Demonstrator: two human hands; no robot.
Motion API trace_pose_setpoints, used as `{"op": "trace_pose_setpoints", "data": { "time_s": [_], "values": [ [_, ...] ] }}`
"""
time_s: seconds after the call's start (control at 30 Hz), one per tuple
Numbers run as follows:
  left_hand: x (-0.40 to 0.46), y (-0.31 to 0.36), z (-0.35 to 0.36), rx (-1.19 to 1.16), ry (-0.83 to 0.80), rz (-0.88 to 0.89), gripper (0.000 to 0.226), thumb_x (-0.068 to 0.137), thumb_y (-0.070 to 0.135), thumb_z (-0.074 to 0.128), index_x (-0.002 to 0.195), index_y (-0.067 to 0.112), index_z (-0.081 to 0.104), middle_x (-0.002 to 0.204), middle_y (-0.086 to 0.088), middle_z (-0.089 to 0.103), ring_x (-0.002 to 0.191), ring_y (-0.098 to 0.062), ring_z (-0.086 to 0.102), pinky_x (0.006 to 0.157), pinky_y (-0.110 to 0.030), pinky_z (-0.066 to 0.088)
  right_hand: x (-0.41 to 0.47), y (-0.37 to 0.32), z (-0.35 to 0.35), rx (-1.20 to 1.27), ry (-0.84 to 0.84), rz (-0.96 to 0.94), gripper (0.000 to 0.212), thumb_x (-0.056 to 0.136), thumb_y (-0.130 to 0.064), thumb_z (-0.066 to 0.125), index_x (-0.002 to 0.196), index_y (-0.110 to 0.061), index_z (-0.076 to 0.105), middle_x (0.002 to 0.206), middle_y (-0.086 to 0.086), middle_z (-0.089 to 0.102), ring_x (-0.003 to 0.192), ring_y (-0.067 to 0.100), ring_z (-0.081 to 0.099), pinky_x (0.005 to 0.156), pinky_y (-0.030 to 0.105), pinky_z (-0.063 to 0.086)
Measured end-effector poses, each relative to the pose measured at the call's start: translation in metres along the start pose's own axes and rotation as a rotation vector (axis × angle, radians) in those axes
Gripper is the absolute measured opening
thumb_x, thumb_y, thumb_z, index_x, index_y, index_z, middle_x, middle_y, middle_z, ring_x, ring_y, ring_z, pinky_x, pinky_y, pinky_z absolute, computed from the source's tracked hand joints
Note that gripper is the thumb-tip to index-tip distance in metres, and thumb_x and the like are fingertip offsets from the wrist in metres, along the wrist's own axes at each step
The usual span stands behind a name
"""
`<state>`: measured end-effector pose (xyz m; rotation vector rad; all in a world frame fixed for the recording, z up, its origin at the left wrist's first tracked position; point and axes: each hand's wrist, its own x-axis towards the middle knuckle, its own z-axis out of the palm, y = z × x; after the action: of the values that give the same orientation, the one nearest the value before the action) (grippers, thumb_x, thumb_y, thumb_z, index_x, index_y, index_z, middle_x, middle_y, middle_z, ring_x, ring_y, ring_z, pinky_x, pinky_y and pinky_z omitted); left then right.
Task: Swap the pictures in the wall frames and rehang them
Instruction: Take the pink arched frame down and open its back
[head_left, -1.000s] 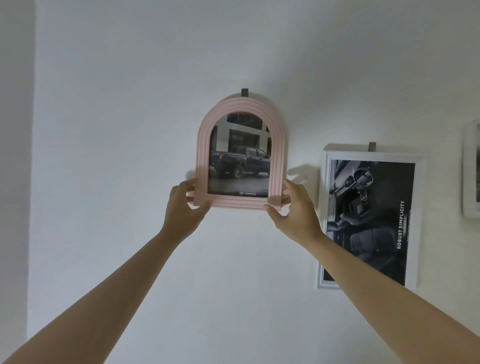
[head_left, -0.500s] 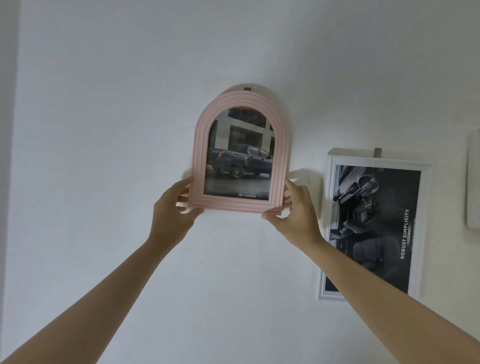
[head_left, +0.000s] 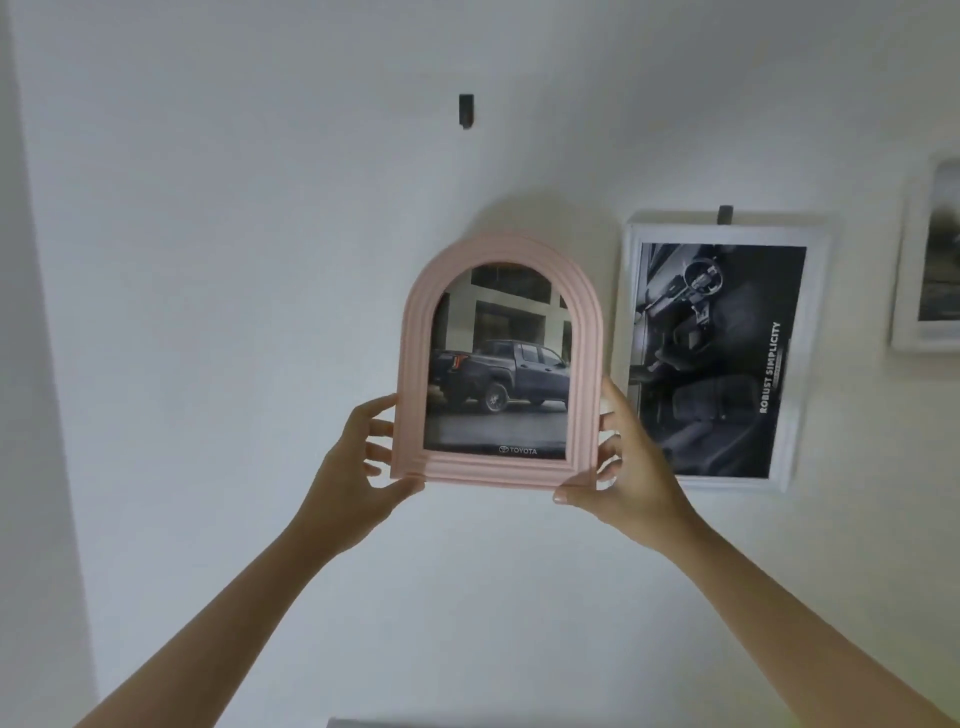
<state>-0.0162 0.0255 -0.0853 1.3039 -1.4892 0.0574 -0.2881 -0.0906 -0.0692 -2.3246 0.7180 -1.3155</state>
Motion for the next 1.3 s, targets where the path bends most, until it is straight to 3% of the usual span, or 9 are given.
{"op": "trace_pose_setpoints", "data": {
  "time_s": [0.17, 0.5, 0.6, 0.77, 0.9, 0.97, 1.07, 1.2, 1.3],
  "values": [
    [-0.076, -0.004, 0.044, -0.052, -0.153, -0.134, 0.087, 0.068, 0.02, 0.082, 0.134, 0.038, 0.028, 0.106, 0.015, 0.053, 0.085, -0.01, 0.06, 0.071, -0.023, 0.052, -0.082, 0.028, -0.003, 0.161, -0.031, 0.157, 0.103, 0.065, -0.013, 0.085, 0.133, -0.053, 0.019, 0.11, -0.013, 0.048, 0.087, 0.018, 0.06, 0.068, 0.027, 0.057],
    [-0.212, 0.019, 0.141, -0.076, -0.364, -0.411, 0.086, 0.067, 0.018, 0.081, 0.13, 0.036, 0.024, 0.103, 0.008, 0.052, 0.085, -0.006, 0.057, 0.072, -0.022, 0.05, -0.242, 0.084, -0.031, 0.323, 0.068, 0.417, 0.076, 0.08, 0.008, 0.066, 0.142, -0.023, 0.036, 0.101, 0.01, 0.06, 0.073, 0.011, 0.065, 0.071, 0.017, 0.053],
    [-0.244, 0.027, 0.16, -0.041, -0.421, -0.475, 0.086, 0.068, 0.017, 0.081, 0.129, 0.035, 0.023, 0.104, 0.009, 0.051, 0.085, -0.012, 0.06, 0.073, -0.027, 0.053, -0.28, 0.094, -0.039, 0.353, 0.033, 0.484, 0.074, 0.081, 0.008, 0.065, 0.14, -0.028, 0.037, 0.112, 0.005, 0.059, 0.072, 0.01, 0.064, 0.071, 0.019, 0.054],
    [-0.289, 0.037, 0.183, 0.017, -0.49, -0.573, 0.088, 0.068, 0.01, 0.079, 0.132, 0.03, 0.023, 0.103, 0.006, 0.05, 0.086, -0.011, 0.058, 0.073, -0.026, 0.052, -0.328, 0.111, -0.042, 0.436, 0.032, 0.586, 0.074, 0.08, 0.011, 0.064, 0.13, -0.039, 0.043, 0.088, 0.007, 0.051, 0.069, 0.009, 0.059, 0.068, 0.024, 0.054],
    [-0.315, 0.048, 0.2, 0.033, -0.508, -0.652, 0.09, 0.067, 0.011, 0.08, 0.133, 0.032, 0.023, 0.103, 0.006, 0.048, 0.087, -0.014, 0.056, 0.072, -0.027, 0.053, -0.354, 0.115, -0.045, 0.489, 0.033, 0.64, 0.076, 0.078, 0.014, 0.064, 0.126, -0.043, 0.047, 0.087, 0.01, 0.05, 0.073, 0.013, 0.058, 0.077, 0.03, 0.055],
    [-0.324, 0.055, 0.206, 0.051, -0.517, -0.67, 0.088, 0.068, 0.014, 0.08, 0.134, 0.028, 0.024, 0.104, 0.005, 0.049, 0.089, -0.014, 0.057, 0.08, -0.032, 0.053, -0.362, 0.118, -0.047, 0.502, 0.033, 0.675, 0.076, 0.079, 0.013, 0.064, 0.125, -0.045, 0.048, 0.089, 0.012, 0.052, 0.076, 0.019, 0.058, 0.08, 0.033, 0.054],
    [-0.328, 0.065, 0.212, 0.065, -0.538, -0.711, 0.087, 0.071, 0.013, 0.078, 0.138, 0.021, 0.024, 0.12, -0.001, 0.048, 0.105, -0.015, 0.053, 0.096, -0.037, 0.047, -0.369, 0.118, -0.051, 0.489, 0.032, 0.704, 0.074, 0.079, 0.011, 0.065, 0.125, -0.045, 0.048, 0.085, 0.006, 0.054, 0.073, 0.016, 0.058, 0.075, 0.024, 0.053],
    [-0.313, 0.087, 0.224, 0.117, -0.418, -0.632, 0.076, 0.076, 0.021, 0.074, 0.137, 0.014, 0.03, 0.134, -0.003, 0.04, 0.119, -0.015, 0.045, 0.101, -0.029, 0.038, -0.373, 0.112, -0.054, 0.501, 0.033, 0.724, 0.073, 0.079, 0.012, 0.065, 0.125, -0.043, 0.047, 0.081, 0.001, 0.052, 0.061, 0.008, 0.057, 0.065, 0.019, 0.053],
    [-0.29, 0.117, 0.238, -0.003, -0.352, -0.607, 0.062, 0.08, 0.028, 0.07, 0.132, 0.021, 0.038, 0.129, 0.006, 0.047, 0.113, -0.006, 0.049, 0.087, -0.012, 0.038, -0.374, 0.105, -0.055, 0.494, 0.036, 0.695, 0.072, 0.079, 0.013, 0.064, 0.127, -0.039, 0.048, 0.079, -0.001, 0.054, 0.061, 0.009, 0.058, 0.064, 0.019, 0.053]
  ]
}}
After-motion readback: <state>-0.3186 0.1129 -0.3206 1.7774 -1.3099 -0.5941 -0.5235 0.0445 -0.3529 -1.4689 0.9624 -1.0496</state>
